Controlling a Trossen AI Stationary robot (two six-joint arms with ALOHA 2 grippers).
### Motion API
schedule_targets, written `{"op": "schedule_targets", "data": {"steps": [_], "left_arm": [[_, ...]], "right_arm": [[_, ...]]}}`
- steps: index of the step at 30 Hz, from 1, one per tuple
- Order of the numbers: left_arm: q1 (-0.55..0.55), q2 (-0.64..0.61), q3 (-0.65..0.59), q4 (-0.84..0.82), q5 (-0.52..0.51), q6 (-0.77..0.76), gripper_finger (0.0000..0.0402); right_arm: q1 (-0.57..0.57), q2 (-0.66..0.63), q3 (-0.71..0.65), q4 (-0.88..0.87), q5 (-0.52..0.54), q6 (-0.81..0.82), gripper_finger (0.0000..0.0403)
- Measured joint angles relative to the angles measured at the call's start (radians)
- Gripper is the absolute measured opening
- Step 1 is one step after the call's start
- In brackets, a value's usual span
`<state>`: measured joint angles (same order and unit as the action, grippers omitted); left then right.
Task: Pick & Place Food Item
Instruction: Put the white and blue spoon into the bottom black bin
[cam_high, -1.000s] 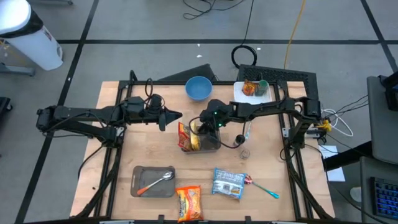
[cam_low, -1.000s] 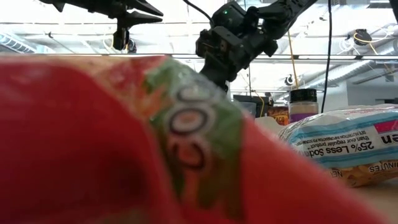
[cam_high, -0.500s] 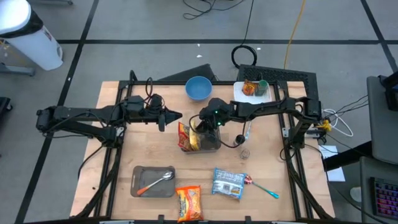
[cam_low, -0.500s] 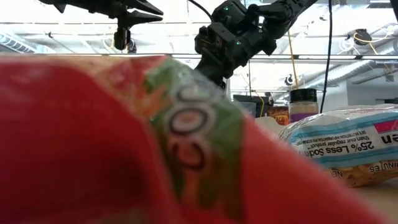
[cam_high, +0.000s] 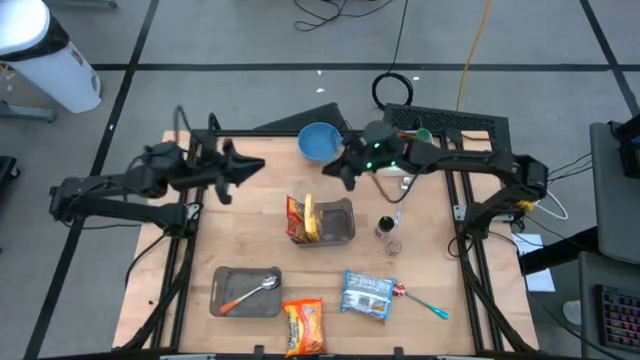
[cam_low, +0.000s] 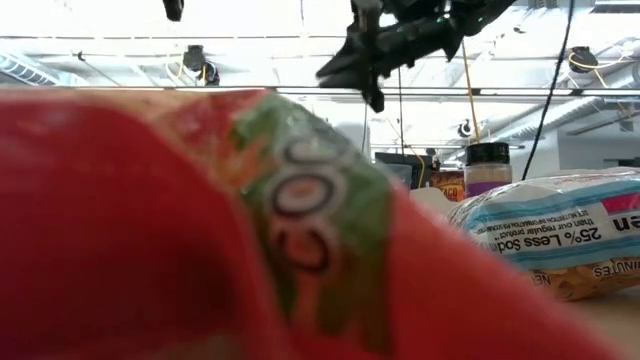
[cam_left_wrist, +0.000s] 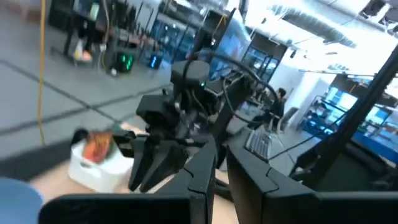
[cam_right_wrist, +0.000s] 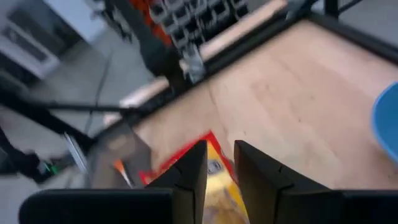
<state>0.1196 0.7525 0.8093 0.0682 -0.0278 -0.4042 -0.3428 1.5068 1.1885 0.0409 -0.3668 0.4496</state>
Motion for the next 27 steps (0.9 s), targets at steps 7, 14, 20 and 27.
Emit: {"op": "schedule_targets", "data": {"steps": [7,14,20,27], "left_arm": [[0.008,-0.056,0.037,0.006,0.000,0.112,0.0047],[0.043,-0.060,0.038,-0.031,0.053,0.114,0.0047],[0.061,-0.048,0.038,-0.048,0.146,0.048,0.0071],[0.071,-0.027,0.038,-0.027,0.239,-0.064,0.0159]], "right_arm": [[-0.015,-0.098,0.000,0.025,0.056,0.145,0.0137],[-0.009,-0.085,0.000,0.057,0.131,0.329,0.0230],[-0.009,-0.080,-0.001,0.069,0.127,0.380,0.0284],[-0.045,-0.111,0.001,0.143,0.004,0.419,0.0295]]}}
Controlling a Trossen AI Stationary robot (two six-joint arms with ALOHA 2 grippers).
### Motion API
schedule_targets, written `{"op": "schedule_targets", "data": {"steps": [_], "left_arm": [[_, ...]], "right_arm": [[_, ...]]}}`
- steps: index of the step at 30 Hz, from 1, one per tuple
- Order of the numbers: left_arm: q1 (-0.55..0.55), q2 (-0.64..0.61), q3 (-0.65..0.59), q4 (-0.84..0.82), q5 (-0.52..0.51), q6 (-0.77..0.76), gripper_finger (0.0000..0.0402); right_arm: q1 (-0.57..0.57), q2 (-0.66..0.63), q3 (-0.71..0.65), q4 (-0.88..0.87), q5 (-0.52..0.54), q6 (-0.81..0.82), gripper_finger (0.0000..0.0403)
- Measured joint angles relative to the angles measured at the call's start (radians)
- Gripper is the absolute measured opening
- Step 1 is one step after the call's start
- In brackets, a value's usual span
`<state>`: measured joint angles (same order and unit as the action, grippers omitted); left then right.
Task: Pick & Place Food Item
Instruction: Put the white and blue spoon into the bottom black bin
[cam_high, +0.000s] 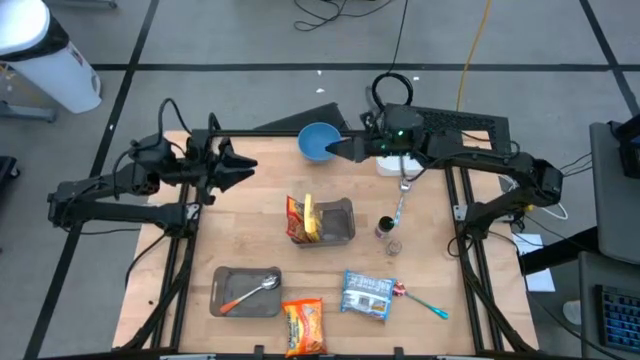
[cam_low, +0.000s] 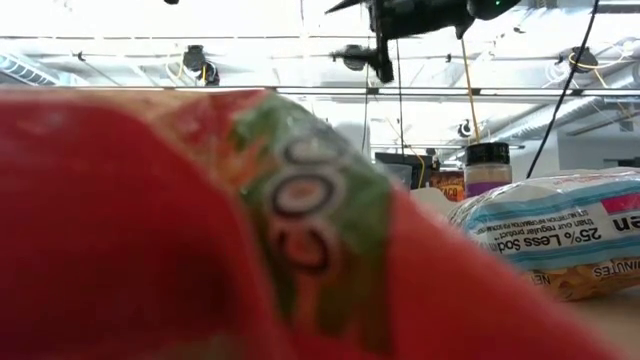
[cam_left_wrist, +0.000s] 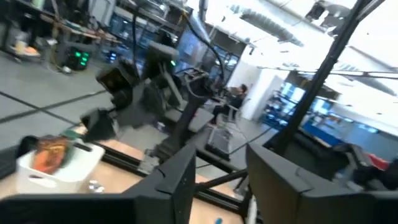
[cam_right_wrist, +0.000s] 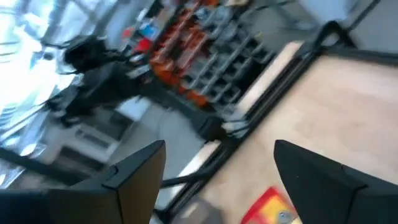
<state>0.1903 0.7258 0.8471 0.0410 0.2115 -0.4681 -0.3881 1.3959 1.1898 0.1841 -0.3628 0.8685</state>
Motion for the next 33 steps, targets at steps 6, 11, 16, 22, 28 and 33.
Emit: {"op": "schedule_targets", "data": {"steps": [6,11,16,22,28,33], "left_arm": [[-0.002,0.030,0.000,0.122,-0.002,-0.060,0.0205],[-0.014,0.062,0.000,0.161,-0.002,-0.138,0.0220],[-0.049,0.119,0.000,0.195,-0.005,-0.220,0.0219],[-0.101,0.215,0.000,0.226,0.006,-0.320,0.0218],[-0.154,0.267,0.000,0.225,0.002,-0.290,0.0208],[-0.147,0.268,0.000,0.229,0.010,-0.250,0.0202]], "right_arm": [[0.013,-0.137,-0.002,-0.218,-0.132,-0.028,0.0280],[0.087,-0.295,-0.001,-0.636,0.094,-0.179,0.0264],[0.193,-0.405,-0.006,-0.922,0.370,-0.183,0.0253],[0.319,-0.512,-0.143,-0.983,0.548,-0.078,0.0251],[0.343,-0.623,-0.406,-0.872,0.596,0.116,0.0251],[0.268,-0.642,-0.522,-0.864,0.594,0.148,0.0251]]}}
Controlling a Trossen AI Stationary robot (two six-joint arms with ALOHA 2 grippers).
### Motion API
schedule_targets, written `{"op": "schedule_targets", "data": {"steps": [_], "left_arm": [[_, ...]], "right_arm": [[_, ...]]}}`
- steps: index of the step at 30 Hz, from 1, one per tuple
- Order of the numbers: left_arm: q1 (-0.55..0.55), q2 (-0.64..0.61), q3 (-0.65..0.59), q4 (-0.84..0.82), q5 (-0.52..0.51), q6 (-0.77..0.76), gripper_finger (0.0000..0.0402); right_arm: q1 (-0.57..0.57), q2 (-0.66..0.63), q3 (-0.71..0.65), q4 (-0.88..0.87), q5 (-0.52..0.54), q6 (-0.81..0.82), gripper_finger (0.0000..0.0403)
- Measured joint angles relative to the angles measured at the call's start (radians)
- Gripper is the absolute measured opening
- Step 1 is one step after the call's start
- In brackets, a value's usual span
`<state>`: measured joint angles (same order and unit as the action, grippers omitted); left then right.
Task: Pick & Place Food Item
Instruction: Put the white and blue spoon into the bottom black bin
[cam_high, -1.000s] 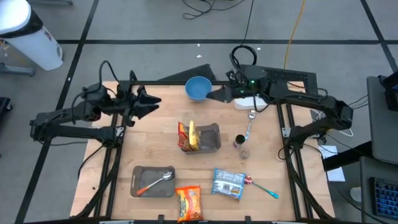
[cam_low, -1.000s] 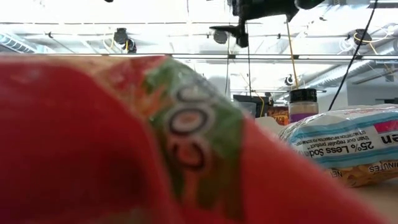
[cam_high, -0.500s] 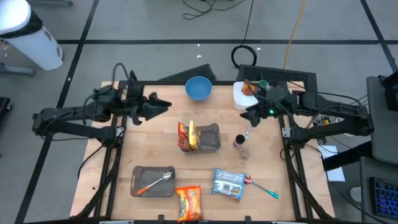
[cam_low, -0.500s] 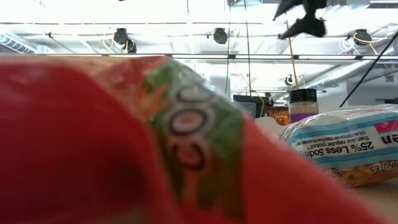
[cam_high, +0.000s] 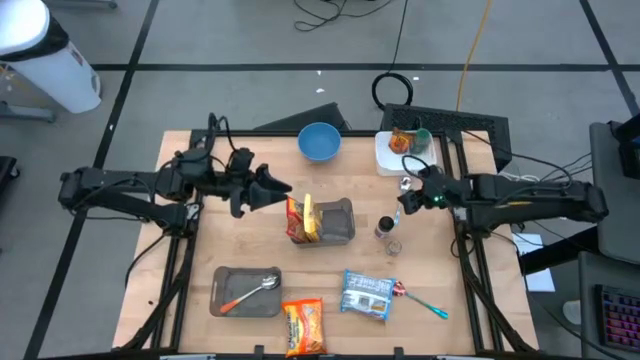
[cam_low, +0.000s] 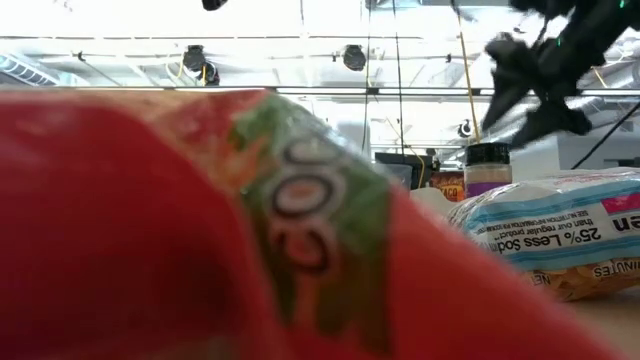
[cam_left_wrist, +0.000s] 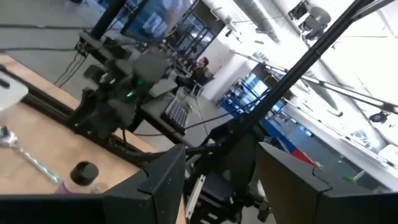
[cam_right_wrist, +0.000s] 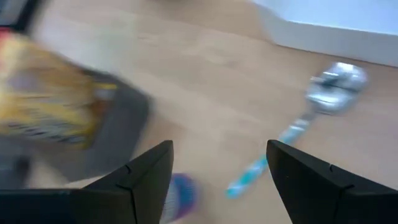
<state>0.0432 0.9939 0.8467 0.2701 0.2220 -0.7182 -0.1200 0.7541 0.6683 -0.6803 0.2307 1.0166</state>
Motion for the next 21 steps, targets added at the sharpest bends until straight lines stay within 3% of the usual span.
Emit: {"op": "schedule_targets", "data": {"steps": [7,12,16,21], "left_arm": [[0.098,0.001,0.000,-0.003,0.082,0.057,0.0209],[0.222,0.001,0.000,-0.006,0.274,0.058,0.0205],[0.295,0.001,0.000,-0.006,0.388,0.036,0.0198],[0.341,-0.003,0.000,-0.007,0.453,0.035,0.0196]], "right_arm": [[-0.252,0.058,-0.021,-0.028,-0.107,-0.087,0.0251],[-0.420,0.165,-0.021,0.015,-0.238,-0.240,0.0251],[-0.507,0.236,-0.021,0.030,-0.292,-0.320,0.0251],[-0.568,0.271,-0.021,0.072,-0.311,-0.383,0.0251]]}}
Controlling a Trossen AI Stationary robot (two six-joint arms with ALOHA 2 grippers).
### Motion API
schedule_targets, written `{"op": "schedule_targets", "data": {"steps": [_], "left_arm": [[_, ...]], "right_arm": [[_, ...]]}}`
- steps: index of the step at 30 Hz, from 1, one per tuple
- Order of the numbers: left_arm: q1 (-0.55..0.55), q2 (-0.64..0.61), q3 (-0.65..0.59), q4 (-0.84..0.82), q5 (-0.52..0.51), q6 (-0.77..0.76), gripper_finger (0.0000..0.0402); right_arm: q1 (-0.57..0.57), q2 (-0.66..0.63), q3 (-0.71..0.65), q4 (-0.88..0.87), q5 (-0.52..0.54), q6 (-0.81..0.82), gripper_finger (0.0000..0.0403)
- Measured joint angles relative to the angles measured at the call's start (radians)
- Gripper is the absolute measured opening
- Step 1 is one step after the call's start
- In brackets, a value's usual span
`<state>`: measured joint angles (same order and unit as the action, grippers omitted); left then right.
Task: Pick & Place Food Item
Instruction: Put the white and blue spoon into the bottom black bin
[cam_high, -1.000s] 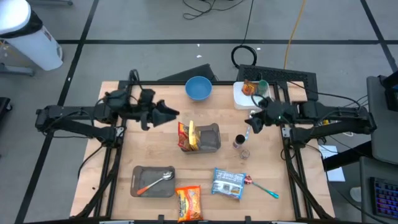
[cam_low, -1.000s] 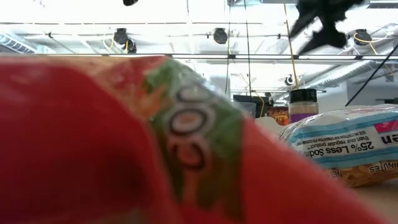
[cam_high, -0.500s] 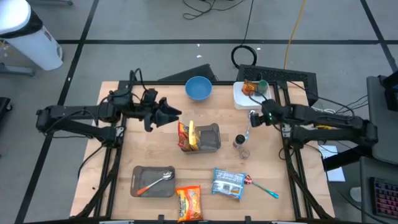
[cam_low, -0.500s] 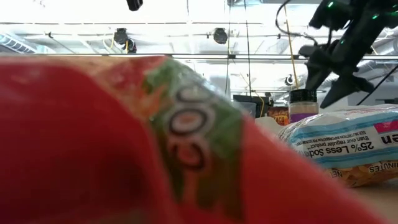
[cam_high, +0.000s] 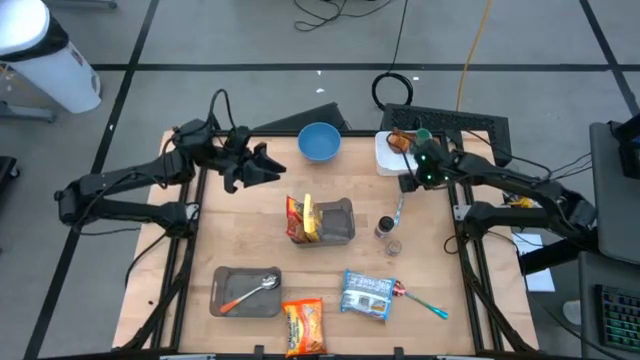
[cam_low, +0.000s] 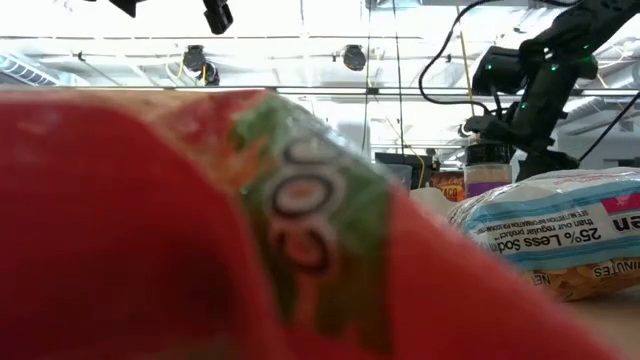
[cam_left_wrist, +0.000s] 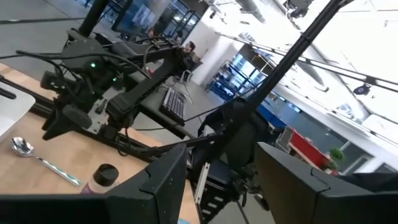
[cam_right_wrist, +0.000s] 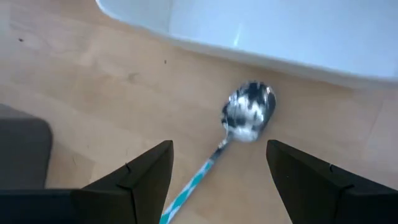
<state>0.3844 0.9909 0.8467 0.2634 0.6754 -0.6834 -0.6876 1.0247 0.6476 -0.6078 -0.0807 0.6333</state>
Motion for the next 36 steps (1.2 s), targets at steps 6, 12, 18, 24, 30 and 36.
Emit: {"op": "schedule_targets", "data": {"steps": [6,12,18,24,30,36], "left_arm": [[0.015,0.001,0.000,0.001,0.001,0.012,0.0196],[0.027,0.006,0.000,0.001,-0.050,0.049,0.0196],[0.049,0.006,0.000,0.002,-0.089,0.051,0.0196],[0.062,0.006,0.000,0.003,-0.101,0.053,0.0196],[0.063,0.006,0.000,0.002,-0.102,0.052,0.0196],[0.063,0.006,0.000,0.002,-0.102,0.051,0.0196]], "right_arm": [[-0.060,0.053,0.000,0.009,-0.003,-0.080,0.0251],[-0.099,0.124,0.000,0.016,-0.029,-0.162,0.0251],[-0.113,0.178,0.000,0.054,-0.029,-0.183,0.0251],[-0.112,0.226,0.000,0.094,-0.029,-0.211,0.0247],[-0.111,0.268,0.000,0.099,-0.025,-0.230,0.0209],[-0.112,0.279,0.001,0.136,-0.019,-0.231,0.0167]]}}
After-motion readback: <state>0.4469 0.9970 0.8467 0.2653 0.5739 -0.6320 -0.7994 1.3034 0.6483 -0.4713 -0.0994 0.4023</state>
